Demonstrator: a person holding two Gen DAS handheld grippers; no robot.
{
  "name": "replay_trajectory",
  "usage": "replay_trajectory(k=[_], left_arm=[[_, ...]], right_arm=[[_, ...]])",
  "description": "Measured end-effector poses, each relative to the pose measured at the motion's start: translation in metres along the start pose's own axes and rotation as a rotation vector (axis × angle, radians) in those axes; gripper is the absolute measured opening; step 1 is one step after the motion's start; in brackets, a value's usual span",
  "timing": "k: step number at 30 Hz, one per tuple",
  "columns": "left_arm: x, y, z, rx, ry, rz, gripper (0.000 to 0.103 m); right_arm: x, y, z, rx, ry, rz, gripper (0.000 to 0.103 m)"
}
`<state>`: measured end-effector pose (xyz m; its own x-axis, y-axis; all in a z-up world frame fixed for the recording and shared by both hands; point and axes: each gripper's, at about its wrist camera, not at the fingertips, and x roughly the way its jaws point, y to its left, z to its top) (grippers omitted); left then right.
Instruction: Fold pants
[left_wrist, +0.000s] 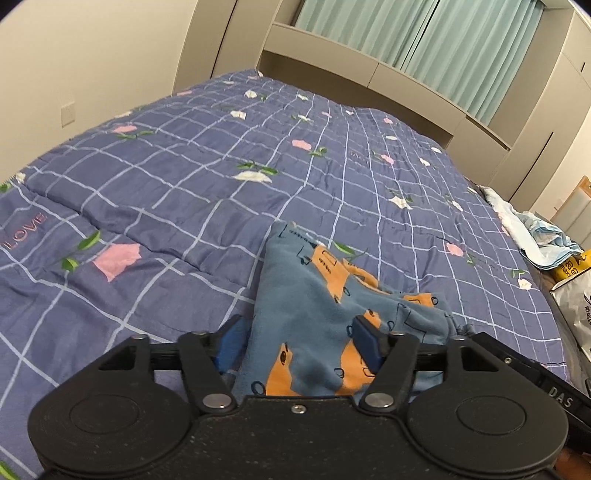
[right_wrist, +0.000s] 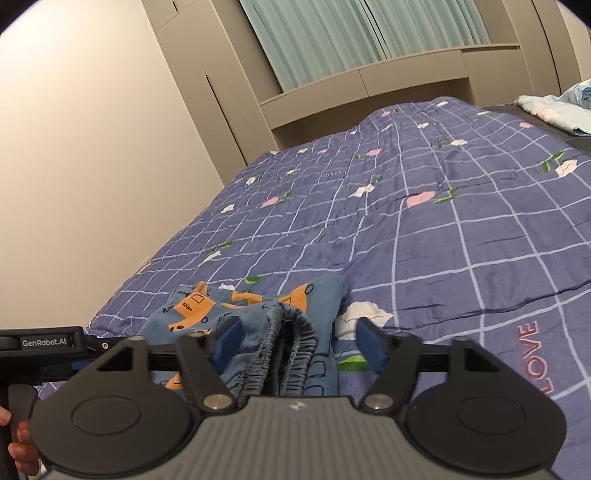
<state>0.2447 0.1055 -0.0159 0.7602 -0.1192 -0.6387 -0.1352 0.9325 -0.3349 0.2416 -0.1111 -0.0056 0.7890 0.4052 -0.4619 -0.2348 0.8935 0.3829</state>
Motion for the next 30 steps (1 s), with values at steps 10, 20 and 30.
replay_trajectory(k=[10, 20, 30], left_arm=[[-0.045, -0.020, -0.012, 0.076, -0.084, 0.045, 0.102], [-0.085, -0.032, -0.059, 0.127, -0.135, 0.096, 0.102], [-0.112, -0.039, -0.118, 0.180, -0.154, 0.116, 0.102]], right_arm=[[-0.042, 0.002, 0.000, -0.032, -0.069, 0.002, 0.103], [-0.103, 0.010, -0.021, -0.169, -0.115, -0.022, 0.103], [-0.141, 0.021, -0.062, -0.266, -0.120, -0.041, 0.103]])
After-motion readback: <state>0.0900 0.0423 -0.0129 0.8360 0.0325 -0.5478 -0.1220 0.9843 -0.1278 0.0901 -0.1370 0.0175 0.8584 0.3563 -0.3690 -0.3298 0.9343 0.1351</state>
